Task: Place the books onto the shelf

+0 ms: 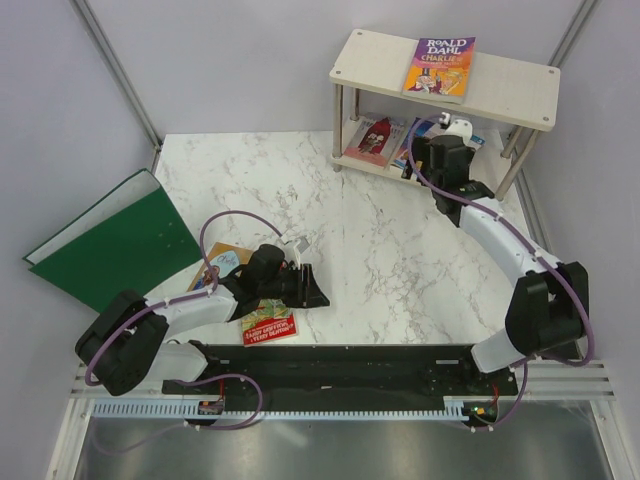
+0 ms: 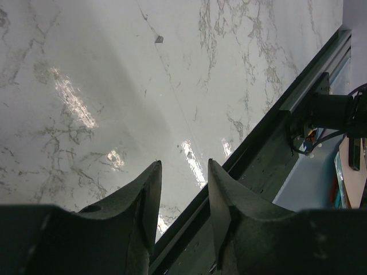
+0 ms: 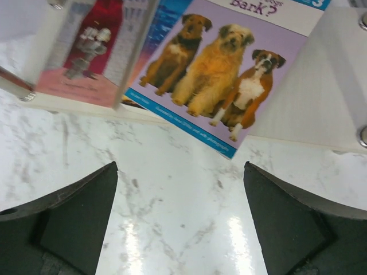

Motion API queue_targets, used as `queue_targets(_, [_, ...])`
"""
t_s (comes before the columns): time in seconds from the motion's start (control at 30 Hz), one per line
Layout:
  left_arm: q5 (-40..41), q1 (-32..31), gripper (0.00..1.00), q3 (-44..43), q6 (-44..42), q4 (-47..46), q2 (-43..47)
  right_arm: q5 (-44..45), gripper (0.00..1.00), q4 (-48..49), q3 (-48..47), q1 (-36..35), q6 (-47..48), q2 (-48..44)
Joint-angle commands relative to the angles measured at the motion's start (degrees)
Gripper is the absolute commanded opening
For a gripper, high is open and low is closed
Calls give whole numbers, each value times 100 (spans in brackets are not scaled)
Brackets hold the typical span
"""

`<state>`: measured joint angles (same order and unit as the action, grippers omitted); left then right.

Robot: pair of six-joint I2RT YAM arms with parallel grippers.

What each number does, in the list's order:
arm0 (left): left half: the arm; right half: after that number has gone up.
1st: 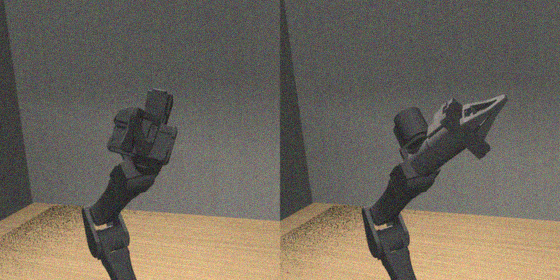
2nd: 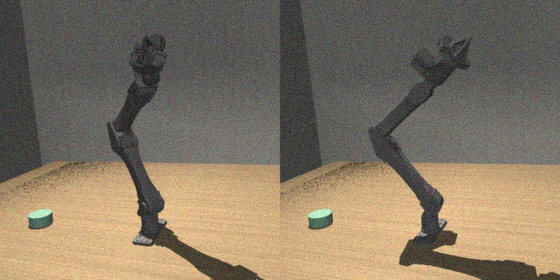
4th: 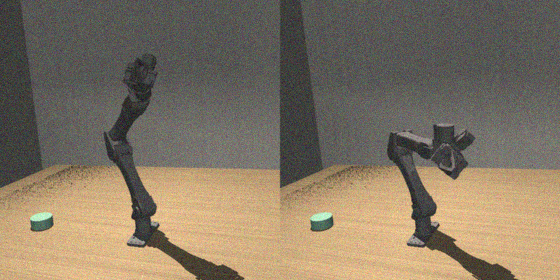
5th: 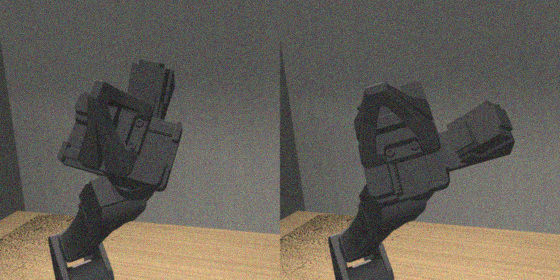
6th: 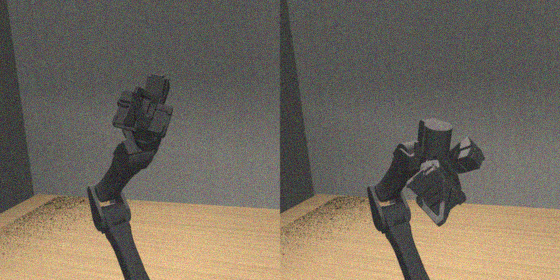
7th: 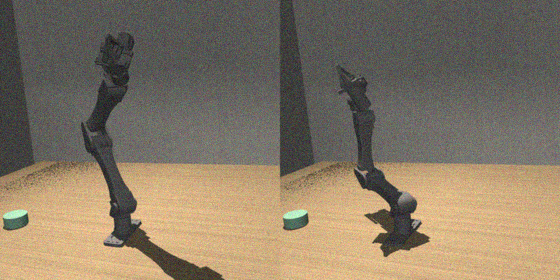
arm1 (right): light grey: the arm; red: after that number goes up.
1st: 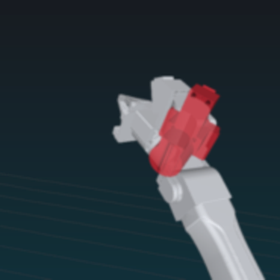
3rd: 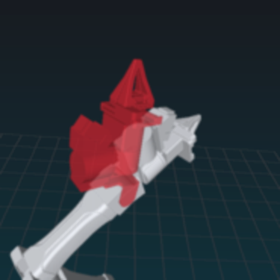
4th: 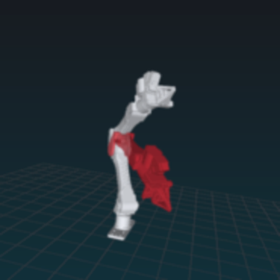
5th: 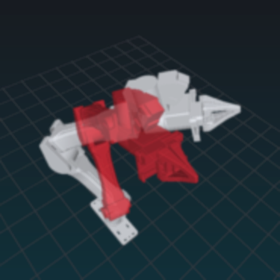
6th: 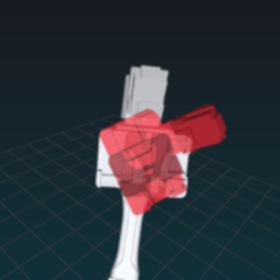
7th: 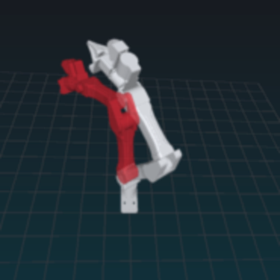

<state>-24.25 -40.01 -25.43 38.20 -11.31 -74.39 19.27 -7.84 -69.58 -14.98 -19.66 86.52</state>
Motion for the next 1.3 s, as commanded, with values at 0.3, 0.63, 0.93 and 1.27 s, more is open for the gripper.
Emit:
queue_targets(0.3, [-36, -42, 44, -173, 127, -249, -137, 2151, 91, -1291, -978, -417, 1315, 1182])
queue_targets(0.63, [-27, -42, 44, -182, 127, -249, -155, 3302, 81, -1308, -1593, -796, 1676, 2044])
queue_targets(0.93, [-45, -51, 44, -190, 127, -231, -164, 3831, 79, -1370, -1866, -760, 1764, 2729])
queue_targets(1.27, [-27, -51, 44, -217, 118, -214, -199, 3585, 63, -1326, -2007, -533, 1676, 2835])
